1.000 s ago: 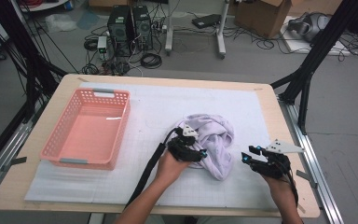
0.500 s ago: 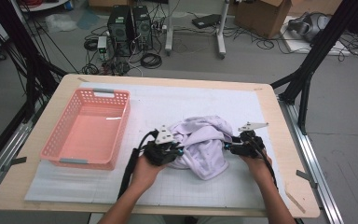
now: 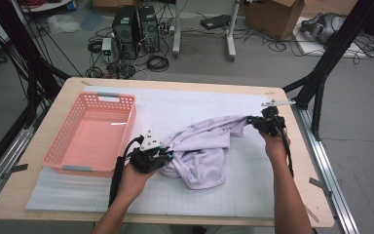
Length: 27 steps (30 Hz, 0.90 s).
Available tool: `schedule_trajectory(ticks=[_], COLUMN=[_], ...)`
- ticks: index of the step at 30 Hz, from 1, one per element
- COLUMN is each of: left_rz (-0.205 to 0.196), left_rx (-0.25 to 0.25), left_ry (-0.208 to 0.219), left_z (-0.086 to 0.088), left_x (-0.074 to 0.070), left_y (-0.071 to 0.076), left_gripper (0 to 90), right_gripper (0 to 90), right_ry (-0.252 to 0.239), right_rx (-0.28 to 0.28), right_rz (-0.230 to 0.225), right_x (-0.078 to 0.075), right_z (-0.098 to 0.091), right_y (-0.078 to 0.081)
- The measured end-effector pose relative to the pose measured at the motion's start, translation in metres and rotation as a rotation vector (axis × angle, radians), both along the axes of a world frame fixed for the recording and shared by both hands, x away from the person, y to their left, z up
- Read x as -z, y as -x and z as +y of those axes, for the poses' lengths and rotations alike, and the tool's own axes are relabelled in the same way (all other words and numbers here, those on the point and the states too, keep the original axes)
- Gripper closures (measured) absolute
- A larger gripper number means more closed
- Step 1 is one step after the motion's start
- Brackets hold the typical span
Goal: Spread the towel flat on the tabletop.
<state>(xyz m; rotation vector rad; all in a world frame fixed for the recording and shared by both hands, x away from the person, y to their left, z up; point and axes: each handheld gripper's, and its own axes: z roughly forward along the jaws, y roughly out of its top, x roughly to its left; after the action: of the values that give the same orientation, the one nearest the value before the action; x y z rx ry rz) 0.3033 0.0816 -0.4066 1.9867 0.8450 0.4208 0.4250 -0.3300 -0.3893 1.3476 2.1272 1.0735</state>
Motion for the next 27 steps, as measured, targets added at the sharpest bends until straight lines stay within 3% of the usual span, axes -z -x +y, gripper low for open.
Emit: schedule_trajectory(ticks=[3,5,7,9,11,13,16,17,19,23,25,27], left_rz=[-0.018,-0.021,-0.008,0.012,0.015,-0.008,-0.011,-0.007,0.014,0.054,0.066,0.066], left_rx=[-0.019,-0.039,-0.068,-0.076,-0.067,-0.046,0.001,0.018,0.041,0.042,0.053,0.062], left_ry=[-0.002,-0.005,0.017,0.054,0.088,0.108,0.144,0.138,0.118,0.085,0.067,0.049], left_z=[0.002,0.002,0.003,0.005,0.005,0.004,0.001,-0.001,-0.006,-0.013,-0.015,-0.015], left_x=[0.000,0.001,0.001,0.001,-0.001,-0.005,-0.010,-0.011,-0.008,0.001,0.005,0.007], left_y=[-0.003,-0.006,-0.009,-0.010,-0.007,-0.002,0.004,0.005,0.007,0.003,0.002,0.002], left_gripper=[77.8,77.6,74.6,62.1,50.3,47.6,45.9,45.5,44.0,43.4,47.9,60.7], right_gripper=[86.7,86.0,77.2,62.6,60.2,59.1,54.3,53.2,54.3,53.9,53.6,54.9], right_ry=[-0.007,-0.001,0.004,0.007,-0.014,-0.020,-0.004,0.004,-0.019,-0.043,-0.040,0.000], right_rx=[0.093,0.109,0.092,0.070,0.034,-0.001,-0.066,-0.089,-0.125,-0.277,-0.369,-0.436], right_rz=[-0.019,-0.023,-0.011,-0.026,-0.047,-0.069,-0.091,-0.078,-0.115,-0.075,-0.032,-0.008], right_x=[-0.006,-0.008,-0.007,-0.008,-0.007,-0.006,-0.002,-0.003,-0.004,0.003,0.013,0.024], right_z=[-0.011,-0.011,-0.006,-0.001,-0.002,-0.001,0.002,0.004,0.007,0.026,0.042,0.059], right_y=[-0.007,-0.008,-0.006,0.001,0.013,0.027,0.050,0.055,0.067,0.084,0.089,0.091])
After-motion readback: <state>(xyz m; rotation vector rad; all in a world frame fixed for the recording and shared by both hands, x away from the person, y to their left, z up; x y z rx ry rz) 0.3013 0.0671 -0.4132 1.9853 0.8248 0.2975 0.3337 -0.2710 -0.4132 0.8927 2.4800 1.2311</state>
